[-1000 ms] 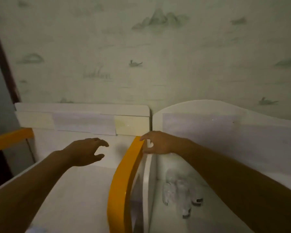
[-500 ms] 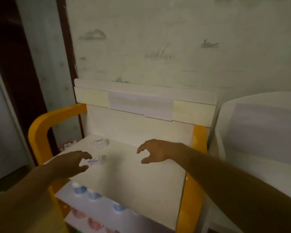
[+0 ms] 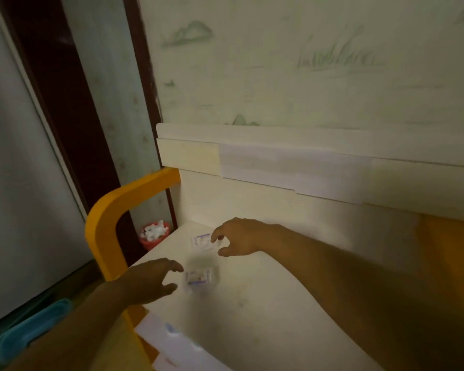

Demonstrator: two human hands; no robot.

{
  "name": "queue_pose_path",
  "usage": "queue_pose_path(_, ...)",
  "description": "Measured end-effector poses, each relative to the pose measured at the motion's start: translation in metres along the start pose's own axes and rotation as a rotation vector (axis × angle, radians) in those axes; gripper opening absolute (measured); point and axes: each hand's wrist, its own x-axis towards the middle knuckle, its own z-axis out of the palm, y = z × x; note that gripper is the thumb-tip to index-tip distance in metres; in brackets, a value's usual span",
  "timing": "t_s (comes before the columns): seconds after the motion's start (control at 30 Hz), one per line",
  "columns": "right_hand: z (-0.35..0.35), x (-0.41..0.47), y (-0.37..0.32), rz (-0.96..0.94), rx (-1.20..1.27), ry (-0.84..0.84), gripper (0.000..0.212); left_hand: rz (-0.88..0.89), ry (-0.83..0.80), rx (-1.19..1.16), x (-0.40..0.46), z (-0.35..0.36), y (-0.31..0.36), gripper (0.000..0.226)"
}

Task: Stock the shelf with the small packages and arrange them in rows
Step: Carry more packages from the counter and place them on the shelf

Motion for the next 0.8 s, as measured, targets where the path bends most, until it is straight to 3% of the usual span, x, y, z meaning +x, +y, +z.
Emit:
queue_pose_path(0.27, 0.031, 0.095, 0.038, 0.047, 0.148, -0.033, 0.045, 0.188, -0.087, 0.018, 0.071, 0.047, 0.002, 0.080)
queue_pose_path(0.47, 0.063, 0.151, 0.050, 0.121, 0.220, 0.016, 0.051, 0.327, -0.250, 0.023, 0.103, 0.045, -0.015, 0.063)
queue_pose_path(0.6, 0.088, 0.184, 0.041, 0.134, 0.087, -0.119, 0.069, 0.339, -0.299, -0.003, 0.127, 0.035, -0.049, 0.068)
queue_pose_path(0.77, 0.110, 0.198, 0.031, 0.298, 0.072, 0.011, 0.030, 0.366, -0.257, 0.060, 0.151, 0.017, -0.083, 0.073)
queue_pose_path(0.8, 0.111, 0.198, 0.030, 0.330, 0.071, 0.017, 0.032, 0.380, -0.252, 0.048, 0.155, 0.011, -0.087, 0.072)
